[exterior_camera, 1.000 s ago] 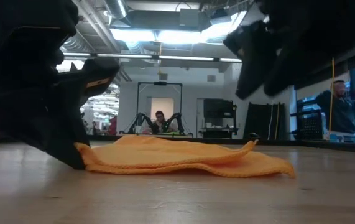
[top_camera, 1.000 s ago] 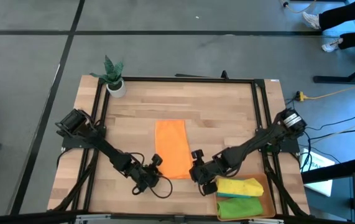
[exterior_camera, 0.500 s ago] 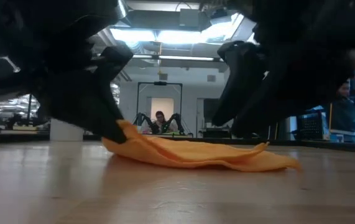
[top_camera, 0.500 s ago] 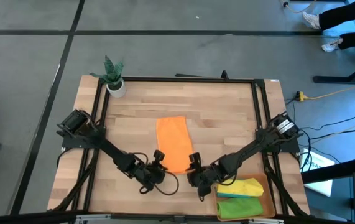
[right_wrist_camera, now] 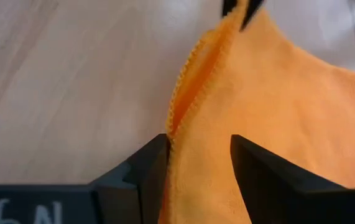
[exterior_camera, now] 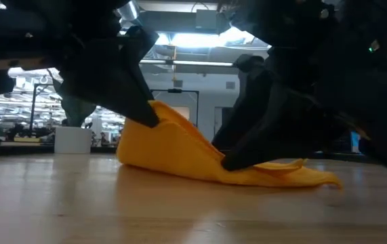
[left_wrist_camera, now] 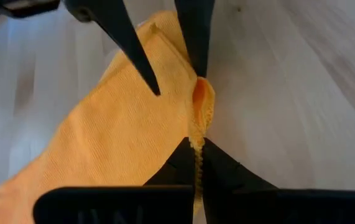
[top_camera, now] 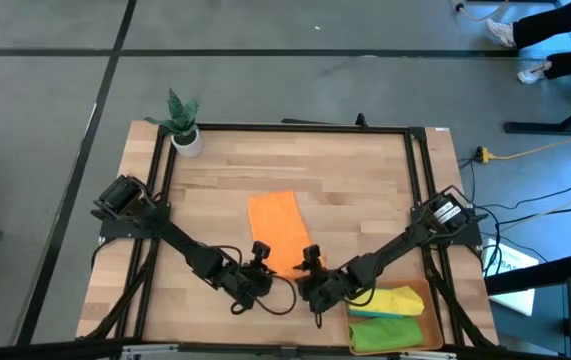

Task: Roll microfiber towels into tight, uniform cylinder then place into a basket
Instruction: Roll the orange microfiber towel

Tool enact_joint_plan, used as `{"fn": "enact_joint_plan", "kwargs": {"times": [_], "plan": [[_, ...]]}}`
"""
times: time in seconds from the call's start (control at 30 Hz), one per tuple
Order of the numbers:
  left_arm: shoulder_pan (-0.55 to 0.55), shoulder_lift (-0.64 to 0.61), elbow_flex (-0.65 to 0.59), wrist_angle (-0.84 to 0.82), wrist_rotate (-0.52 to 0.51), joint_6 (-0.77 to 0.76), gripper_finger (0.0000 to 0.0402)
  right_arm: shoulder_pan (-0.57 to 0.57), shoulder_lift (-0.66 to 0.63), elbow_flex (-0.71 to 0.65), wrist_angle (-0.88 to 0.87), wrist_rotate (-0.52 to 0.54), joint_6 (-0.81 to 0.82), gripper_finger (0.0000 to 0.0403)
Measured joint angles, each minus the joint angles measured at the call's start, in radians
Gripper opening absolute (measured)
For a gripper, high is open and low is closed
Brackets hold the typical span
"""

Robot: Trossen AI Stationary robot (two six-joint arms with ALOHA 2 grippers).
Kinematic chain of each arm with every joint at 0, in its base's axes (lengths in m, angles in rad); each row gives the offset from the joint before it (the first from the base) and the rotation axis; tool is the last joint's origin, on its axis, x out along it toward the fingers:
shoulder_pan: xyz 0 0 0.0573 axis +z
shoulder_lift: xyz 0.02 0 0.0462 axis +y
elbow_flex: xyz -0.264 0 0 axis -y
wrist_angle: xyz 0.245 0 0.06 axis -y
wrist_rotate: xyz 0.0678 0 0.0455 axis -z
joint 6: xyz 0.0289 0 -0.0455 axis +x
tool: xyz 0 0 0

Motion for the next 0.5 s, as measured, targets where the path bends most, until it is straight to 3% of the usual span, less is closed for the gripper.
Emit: {"fn": "enact_joint_plan", "kwargs": {"times": [0.5], "plan": [[-0.002, 0.0, 0.02, -0.041, -0.003, -0.005, 0.0, 0.019, 0.003, 0.0, 0.004, -0.036, 0.032, 0.0178]]}}
